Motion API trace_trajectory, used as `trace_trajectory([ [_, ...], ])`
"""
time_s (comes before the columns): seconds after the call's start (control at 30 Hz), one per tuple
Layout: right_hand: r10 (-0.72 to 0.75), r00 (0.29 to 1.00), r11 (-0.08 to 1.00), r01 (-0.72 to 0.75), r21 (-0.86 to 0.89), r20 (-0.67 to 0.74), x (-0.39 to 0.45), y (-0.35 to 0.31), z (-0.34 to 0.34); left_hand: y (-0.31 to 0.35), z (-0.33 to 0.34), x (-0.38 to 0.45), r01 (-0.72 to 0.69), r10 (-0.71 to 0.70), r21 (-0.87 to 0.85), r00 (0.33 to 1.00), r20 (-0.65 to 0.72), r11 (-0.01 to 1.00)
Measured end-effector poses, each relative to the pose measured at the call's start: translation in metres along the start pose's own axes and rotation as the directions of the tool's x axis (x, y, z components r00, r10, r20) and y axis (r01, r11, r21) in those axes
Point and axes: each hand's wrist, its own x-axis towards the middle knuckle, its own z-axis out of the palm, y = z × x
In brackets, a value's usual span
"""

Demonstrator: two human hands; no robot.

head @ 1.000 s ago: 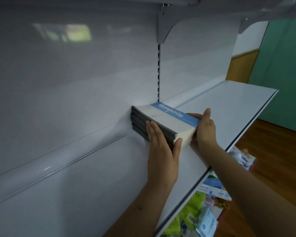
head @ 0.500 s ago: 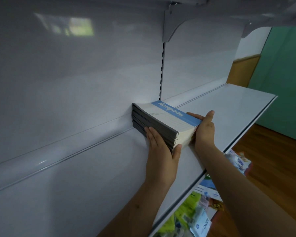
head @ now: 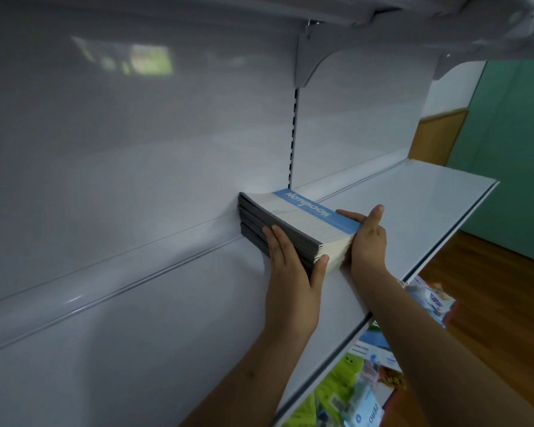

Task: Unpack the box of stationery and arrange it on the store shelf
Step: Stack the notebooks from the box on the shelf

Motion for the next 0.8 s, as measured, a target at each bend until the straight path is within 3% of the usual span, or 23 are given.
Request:
trace_trajectory([
  [0.33, -0.014, 1.0, 1.0, 0.014, -0.011, -0.008, -0.006, -0.007, 0.002, -0.005, 0.004, 0.0, 0.01, -0.006, 0.066, 0.998, -0.055, 0.998],
  [0.47, -0.023, 0.998, 0.99, 0.015, -0.138, -0.056, -0.016, -0.014, -0.006, 0.002, -0.013, -0.009, 0.082, -0.087, 0.143, 0.996, 0.03, 0.986],
  [0.6, -0.265, 0.964, 0.903, 0.251, -0.349, 0.007, -0.05, -0.031, -0.022, -0.011, -0.089, -0.033, 0.011, -0.027, 0.202, 0.997, 0.077, 0.979],
  [0.7, -0.465, 0.857, 0.784, 0.516, -0.346, 0.222, -0.11, -0.04, -0.011, -0.029, -0.181, -0.075, -0.047, 0.048, 0.383, 0.999, 0.006, 0.922],
  [0.8, -0.539, 0.738, 0.665, 0.668, -0.334, 0.405, -0.177, -0.038, 0.026, -0.05, -0.27, -0.128, 0.067, 0.003, 0.549, 0.992, -0.126, 0.833],
])
